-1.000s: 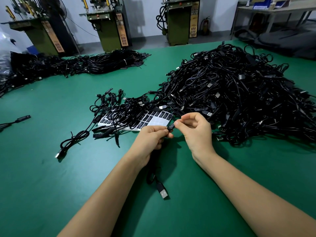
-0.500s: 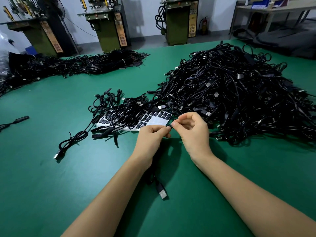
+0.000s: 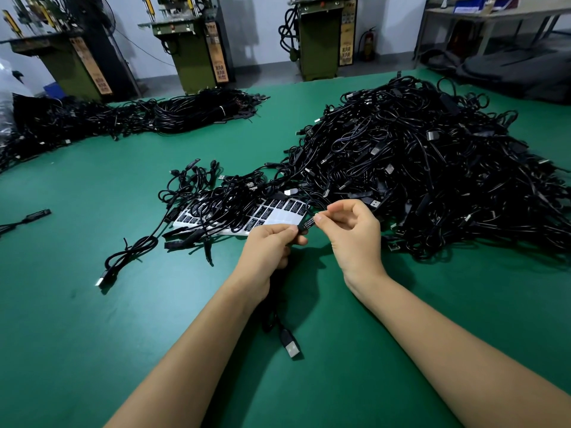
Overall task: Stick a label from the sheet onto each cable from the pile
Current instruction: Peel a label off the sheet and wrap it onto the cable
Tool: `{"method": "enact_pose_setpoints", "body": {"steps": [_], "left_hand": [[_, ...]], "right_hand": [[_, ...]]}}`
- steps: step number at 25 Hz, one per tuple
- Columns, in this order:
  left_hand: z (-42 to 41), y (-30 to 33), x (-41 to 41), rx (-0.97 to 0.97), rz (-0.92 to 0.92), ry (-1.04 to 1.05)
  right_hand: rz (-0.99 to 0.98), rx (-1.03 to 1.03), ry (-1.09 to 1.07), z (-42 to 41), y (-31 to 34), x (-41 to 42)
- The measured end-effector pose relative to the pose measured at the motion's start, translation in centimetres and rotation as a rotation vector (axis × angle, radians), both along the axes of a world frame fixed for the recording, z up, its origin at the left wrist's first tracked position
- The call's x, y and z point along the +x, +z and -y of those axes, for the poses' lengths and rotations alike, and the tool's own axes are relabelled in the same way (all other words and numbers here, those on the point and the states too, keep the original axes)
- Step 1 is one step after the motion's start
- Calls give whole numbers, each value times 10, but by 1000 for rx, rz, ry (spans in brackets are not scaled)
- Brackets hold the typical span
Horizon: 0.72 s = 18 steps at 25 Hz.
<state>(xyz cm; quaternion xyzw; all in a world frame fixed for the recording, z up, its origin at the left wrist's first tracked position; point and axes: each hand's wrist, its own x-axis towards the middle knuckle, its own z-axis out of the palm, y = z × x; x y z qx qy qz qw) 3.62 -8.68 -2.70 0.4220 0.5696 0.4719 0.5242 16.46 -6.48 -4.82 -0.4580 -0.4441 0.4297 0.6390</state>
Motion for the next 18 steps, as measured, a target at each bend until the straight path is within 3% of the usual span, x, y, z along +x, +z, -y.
{"method": "enact_pose_setpoints", "body": {"steps": [18], "left_hand": [[-2, -1, -2, -1, -4, -53]], "right_hand": [[34, 32, 27, 1, 0, -1]]}}
